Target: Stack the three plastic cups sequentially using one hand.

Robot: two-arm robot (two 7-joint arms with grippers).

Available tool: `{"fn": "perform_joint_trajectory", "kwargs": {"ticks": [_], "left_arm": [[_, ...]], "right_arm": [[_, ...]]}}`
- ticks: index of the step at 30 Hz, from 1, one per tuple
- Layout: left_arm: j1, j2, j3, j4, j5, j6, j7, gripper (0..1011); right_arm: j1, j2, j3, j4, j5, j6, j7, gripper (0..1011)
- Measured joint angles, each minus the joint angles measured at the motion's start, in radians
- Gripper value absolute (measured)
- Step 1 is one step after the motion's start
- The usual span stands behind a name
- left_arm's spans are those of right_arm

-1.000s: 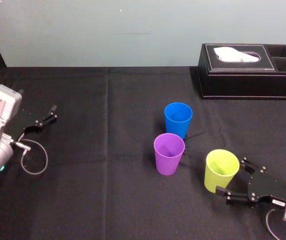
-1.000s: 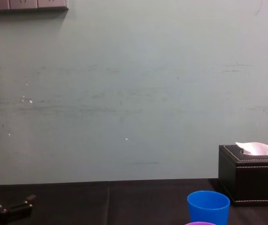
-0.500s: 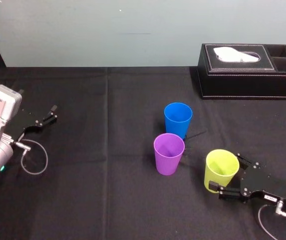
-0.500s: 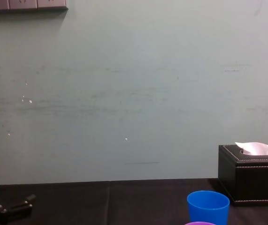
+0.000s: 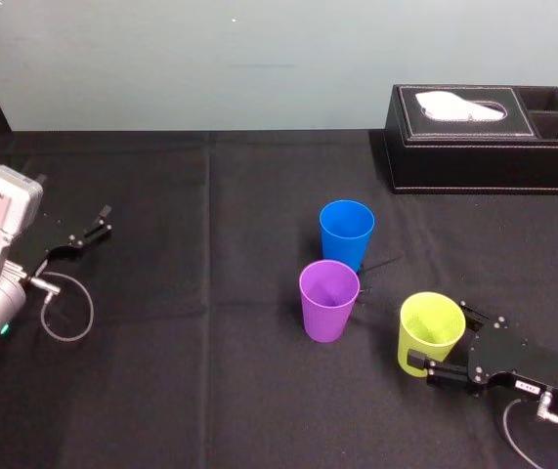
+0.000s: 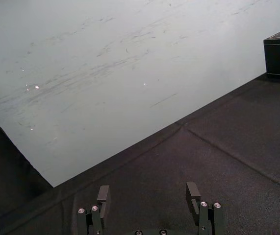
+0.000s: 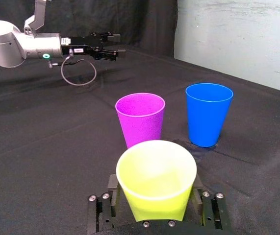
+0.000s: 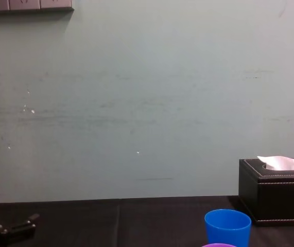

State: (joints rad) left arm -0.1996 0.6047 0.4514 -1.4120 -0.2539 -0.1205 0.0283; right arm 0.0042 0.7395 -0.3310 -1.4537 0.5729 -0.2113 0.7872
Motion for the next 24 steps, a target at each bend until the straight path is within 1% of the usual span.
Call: {"fn": "perform_joint_trajectory", "kwargs": {"ticks": [2,3,6,13,16,20,24], "left_arm": [[0.0,0.0,0.0,0.0,0.0,0.0,0.0,1011],[0.0,0.0,0.0,0.0,0.0,0.0,0.0,1011],[0.0,0.0,0.0,0.0,0.0,0.0,0.0,1012],[0.0,0.0,0.0,0.0,0.0,0.0,0.0,1011],[0.0,0.0,0.0,0.0,0.0,0.0,0.0,1011],[0.0,0.0,0.0,0.0,0.0,0.0,0.0,1012],[0.0,0.0,0.0,0.0,0.0,0.0,0.0,1011]], "right_arm": [[0.0,0.0,0.0,0.0,0.0,0.0,0.0,863],[0.0,0.0,0.0,0.0,0.0,0.0,0.0,805],[-0.001,0.001,0.001,-0.001,0.001,0.001,0.001,763],[-0.001,0.001,0.001,-0.001,0.002,0.001,0.001,739],[-0.001,-0.001,0.008,-0.006,0.009,0.009,-0.008,734],[0.004,-0.01,0.022,-0.026,0.023,0.039,-0.042,734],[0.016,-0.014,0.03,-0.056,0.023,0.065,-0.071,734]]}}
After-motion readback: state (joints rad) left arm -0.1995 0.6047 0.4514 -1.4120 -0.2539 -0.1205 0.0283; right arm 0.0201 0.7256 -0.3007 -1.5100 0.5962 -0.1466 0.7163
